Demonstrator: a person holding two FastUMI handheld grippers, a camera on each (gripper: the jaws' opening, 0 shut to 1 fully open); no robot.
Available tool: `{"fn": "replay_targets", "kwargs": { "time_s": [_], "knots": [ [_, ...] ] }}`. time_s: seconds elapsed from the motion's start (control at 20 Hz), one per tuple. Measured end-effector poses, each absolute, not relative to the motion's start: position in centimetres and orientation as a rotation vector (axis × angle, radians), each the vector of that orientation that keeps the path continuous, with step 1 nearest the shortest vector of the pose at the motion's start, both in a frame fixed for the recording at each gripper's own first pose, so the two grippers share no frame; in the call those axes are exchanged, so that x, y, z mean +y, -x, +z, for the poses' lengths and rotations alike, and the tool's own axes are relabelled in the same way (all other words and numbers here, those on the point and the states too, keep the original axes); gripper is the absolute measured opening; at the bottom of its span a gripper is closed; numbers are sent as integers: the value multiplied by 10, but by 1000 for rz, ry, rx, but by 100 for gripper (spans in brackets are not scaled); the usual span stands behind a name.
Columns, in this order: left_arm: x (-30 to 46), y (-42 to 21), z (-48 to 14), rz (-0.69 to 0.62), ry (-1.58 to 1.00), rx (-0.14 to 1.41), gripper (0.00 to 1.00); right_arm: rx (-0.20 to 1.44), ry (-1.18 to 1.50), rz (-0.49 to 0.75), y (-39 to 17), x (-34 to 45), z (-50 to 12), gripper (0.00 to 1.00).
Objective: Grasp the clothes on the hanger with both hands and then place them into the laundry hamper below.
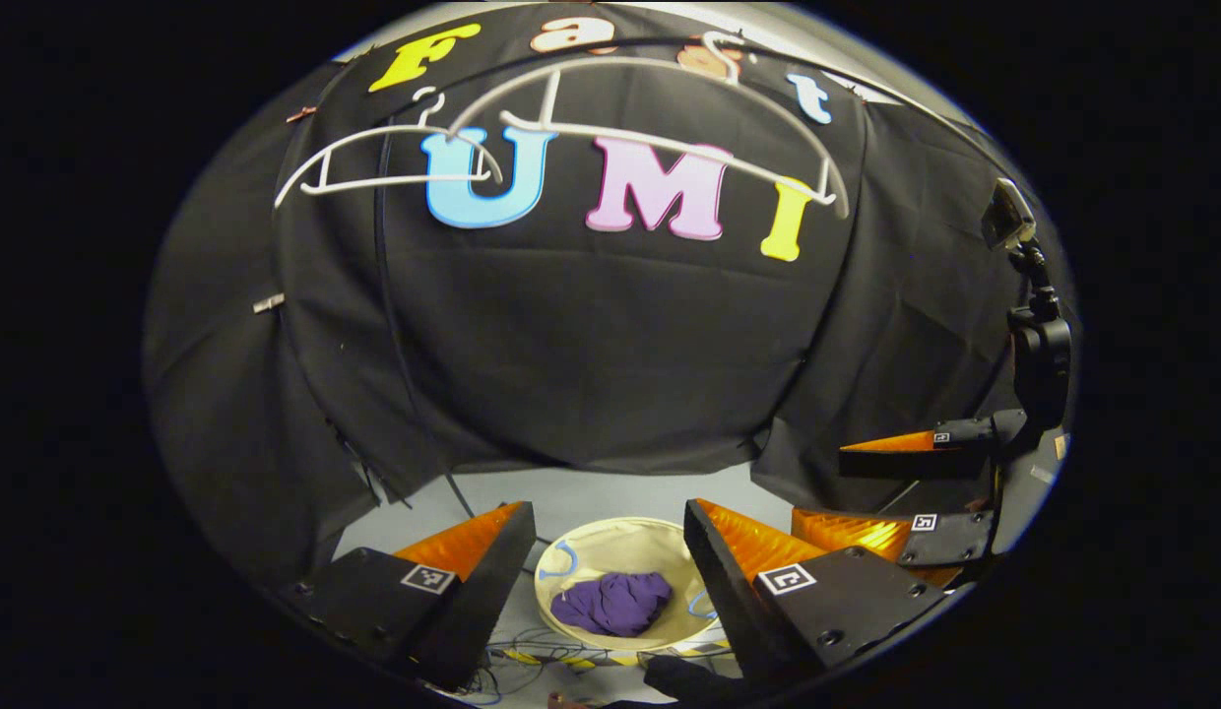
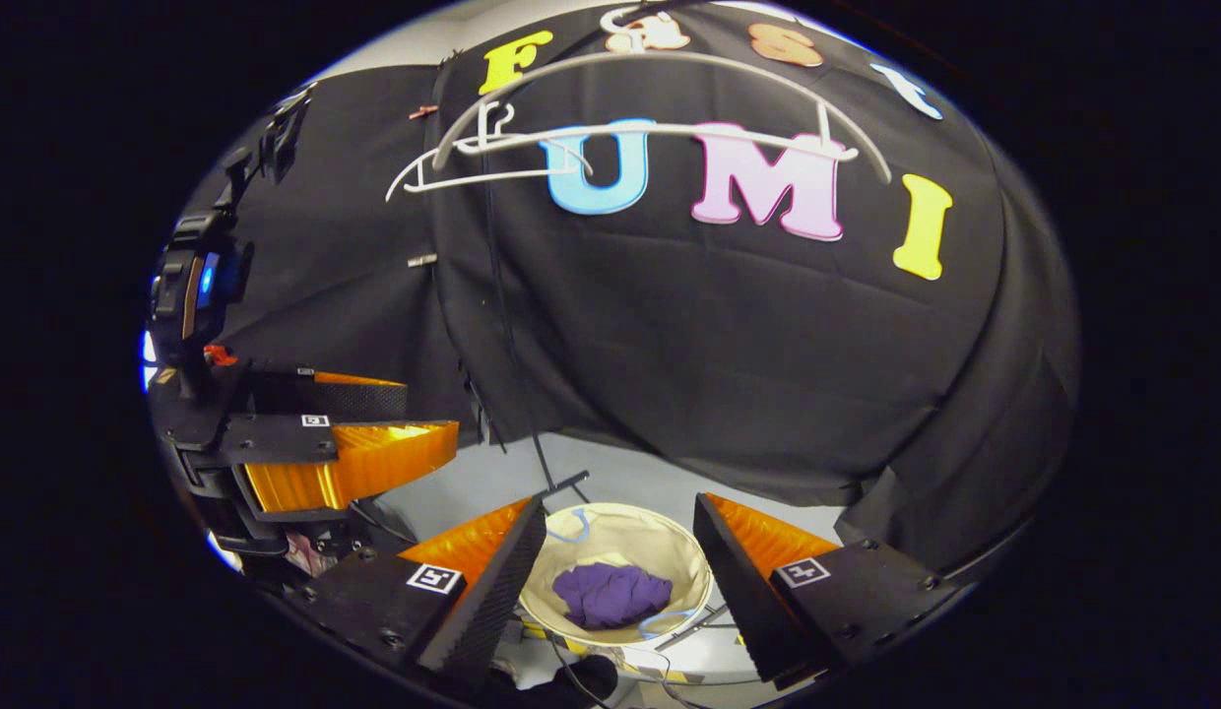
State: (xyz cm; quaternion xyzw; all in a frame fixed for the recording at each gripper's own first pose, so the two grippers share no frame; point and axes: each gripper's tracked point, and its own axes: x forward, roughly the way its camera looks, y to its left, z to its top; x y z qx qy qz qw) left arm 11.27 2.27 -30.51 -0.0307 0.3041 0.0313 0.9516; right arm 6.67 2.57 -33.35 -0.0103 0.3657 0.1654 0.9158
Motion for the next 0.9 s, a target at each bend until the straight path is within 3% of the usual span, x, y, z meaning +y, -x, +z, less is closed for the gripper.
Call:
{"fn": "replay_targets", "kwargs": {
  "time_s": [0.45,0.85,0.9],
  "knots": [
    [43,-51,-166,-13,-13,300,95,405,-67,160,-49,40,-193,99],
    [52,27,-43,-2,-48,-21,92,107,-69,71,5,51,-74,100],
    [51,35,-37,-6,-48,-43,92,82,-61,55,12,51,-62,93]
  ]
}}
